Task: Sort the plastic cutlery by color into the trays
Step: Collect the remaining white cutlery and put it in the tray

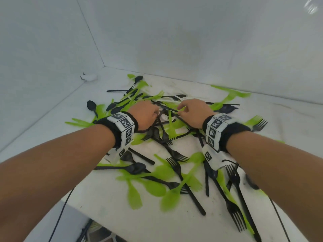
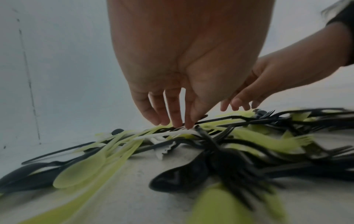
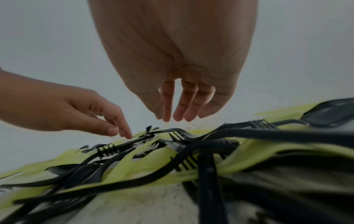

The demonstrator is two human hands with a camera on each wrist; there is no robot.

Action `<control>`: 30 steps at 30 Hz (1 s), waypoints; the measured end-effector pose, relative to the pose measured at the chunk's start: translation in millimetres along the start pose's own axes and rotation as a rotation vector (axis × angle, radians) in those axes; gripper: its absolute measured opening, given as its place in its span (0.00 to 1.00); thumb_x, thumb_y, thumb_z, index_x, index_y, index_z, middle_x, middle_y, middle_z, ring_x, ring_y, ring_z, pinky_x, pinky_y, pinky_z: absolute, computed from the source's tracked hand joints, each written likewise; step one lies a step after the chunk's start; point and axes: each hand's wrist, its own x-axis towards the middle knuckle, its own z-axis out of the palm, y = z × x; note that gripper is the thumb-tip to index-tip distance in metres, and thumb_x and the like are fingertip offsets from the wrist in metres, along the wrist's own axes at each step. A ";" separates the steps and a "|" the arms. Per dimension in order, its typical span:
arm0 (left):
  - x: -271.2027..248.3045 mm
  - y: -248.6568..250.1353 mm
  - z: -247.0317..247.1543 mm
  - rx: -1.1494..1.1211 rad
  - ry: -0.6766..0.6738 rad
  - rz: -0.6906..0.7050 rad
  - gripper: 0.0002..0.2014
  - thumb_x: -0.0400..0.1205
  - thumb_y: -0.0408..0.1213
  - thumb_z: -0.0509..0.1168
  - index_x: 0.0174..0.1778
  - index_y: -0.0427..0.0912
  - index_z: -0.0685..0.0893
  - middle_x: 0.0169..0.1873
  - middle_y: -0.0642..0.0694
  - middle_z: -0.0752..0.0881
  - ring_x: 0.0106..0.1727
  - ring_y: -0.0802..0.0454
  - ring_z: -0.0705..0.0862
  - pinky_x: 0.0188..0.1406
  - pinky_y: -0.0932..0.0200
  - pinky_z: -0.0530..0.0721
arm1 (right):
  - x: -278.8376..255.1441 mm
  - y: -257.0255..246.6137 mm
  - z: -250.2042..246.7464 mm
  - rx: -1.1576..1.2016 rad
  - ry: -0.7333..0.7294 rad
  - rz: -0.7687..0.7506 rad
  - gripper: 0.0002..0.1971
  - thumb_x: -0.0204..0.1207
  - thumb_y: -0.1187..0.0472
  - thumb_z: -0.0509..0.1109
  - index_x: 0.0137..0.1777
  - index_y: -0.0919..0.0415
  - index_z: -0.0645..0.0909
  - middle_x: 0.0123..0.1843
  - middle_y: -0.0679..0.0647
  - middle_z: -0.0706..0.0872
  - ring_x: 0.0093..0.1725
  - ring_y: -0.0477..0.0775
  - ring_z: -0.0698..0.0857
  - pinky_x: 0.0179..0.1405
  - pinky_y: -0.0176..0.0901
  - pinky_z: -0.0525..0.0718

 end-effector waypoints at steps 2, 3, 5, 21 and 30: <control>9.3 -7.8 -0.2 0.099 -0.005 0.021 0.15 0.88 0.35 0.60 0.68 0.45 0.85 0.63 0.41 0.82 0.64 0.39 0.79 0.62 0.41 0.82 | 11.6 -1.0 0.5 -0.042 -0.004 0.000 0.14 0.85 0.59 0.63 0.64 0.52 0.86 0.65 0.53 0.87 0.65 0.56 0.84 0.63 0.44 0.79; 14.5 -12.3 0.1 0.124 -0.009 0.043 0.16 0.87 0.34 0.61 0.70 0.46 0.84 0.65 0.42 0.81 0.66 0.38 0.78 0.64 0.40 0.81 | 17.5 -1.3 0.9 -0.059 -0.017 0.009 0.15 0.85 0.62 0.62 0.65 0.52 0.86 0.66 0.54 0.86 0.66 0.57 0.84 0.65 0.46 0.80; 24.8 -20.9 1.5 0.143 -0.020 0.102 0.17 0.87 0.33 0.61 0.72 0.46 0.82 0.67 0.42 0.82 0.67 0.38 0.77 0.63 0.43 0.80 | 27.7 -1.8 3.9 -0.094 -0.051 0.026 0.16 0.84 0.65 0.62 0.66 0.51 0.85 0.68 0.54 0.85 0.67 0.57 0.83 0.68 0.49 0.81; 39.8 -115.0 -30.5 -0.045 -0.111 0.454 0.14 0.84 0.47 0.70 0.38 0.54 0.72 0.38 0.55 0.80 0.41 0.51 0.80 0.38 0.52 0.76 | 57.0 -55.1 13.8 -0.339 -0.172 0.274 0.11 0.82 0.54 0.65 0.58 0.58 0.80 0.52 0.53 0.85 0.52 0.61 0.85 0.54 0.53 0.86; 22.8 -166.6 -48.5 -0.432 -0.155 0.289 0.10 0.91 0.41 0.54 0.49 0.46 0.78 0.36 0.50 0.86 0.34 0.54 0.80 0.38 0.54 0.80 | 45.5 -74.5 14.2 -0.326 -0.073 0.458 0.15 0.87 0.58 0.53 0.64 0.61 0.78 0.61 0.62 0.85 0.56 0.65 0.85 0.51 0.50 0.81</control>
